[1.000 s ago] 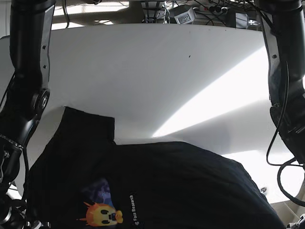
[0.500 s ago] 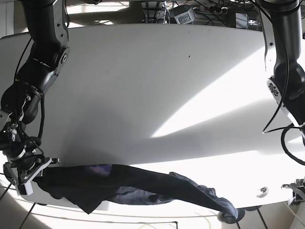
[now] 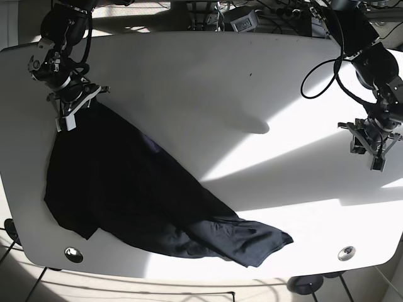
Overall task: Fold the T-shirt properly
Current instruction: 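Lift the black shirt with both grippers and swing it over the table, then grasp the hanging shirt corner with the left gripper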
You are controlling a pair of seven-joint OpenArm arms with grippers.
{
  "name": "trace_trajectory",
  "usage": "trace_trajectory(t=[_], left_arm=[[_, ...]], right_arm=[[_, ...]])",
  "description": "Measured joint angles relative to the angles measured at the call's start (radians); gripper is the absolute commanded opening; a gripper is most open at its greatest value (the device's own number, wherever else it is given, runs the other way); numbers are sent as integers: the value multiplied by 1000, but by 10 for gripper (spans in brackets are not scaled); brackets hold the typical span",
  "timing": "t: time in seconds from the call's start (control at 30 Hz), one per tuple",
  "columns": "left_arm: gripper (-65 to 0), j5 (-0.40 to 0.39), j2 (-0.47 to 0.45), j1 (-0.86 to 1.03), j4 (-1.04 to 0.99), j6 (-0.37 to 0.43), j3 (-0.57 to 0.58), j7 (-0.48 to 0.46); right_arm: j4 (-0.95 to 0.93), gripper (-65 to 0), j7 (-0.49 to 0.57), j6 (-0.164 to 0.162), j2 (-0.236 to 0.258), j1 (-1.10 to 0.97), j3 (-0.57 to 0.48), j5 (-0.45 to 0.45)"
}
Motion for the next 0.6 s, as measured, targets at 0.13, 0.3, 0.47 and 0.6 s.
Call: trace_trajectory(t=[0.13, 0.3, 0.47, 0.6], left_arm=[[-206, -5, 75, -172, -112, 238, 143, -29], [-197, -9, 108, -310, -339, 408, 333, -272], [-197, -7, 146, -464, -693, 417, 406, -488], [-197, -8, 167, -567, -1020, 417, 517, -688]], right_arm=[[80, -631, 1, 18, 13, -58, 0, 2], [201, -631, 1, 37, 8, -203, 3, 12], [219, -631, -2, 37, 9, -332, 120, 83], [219, -631, -1, 40, 9, -352, 142, 103]])
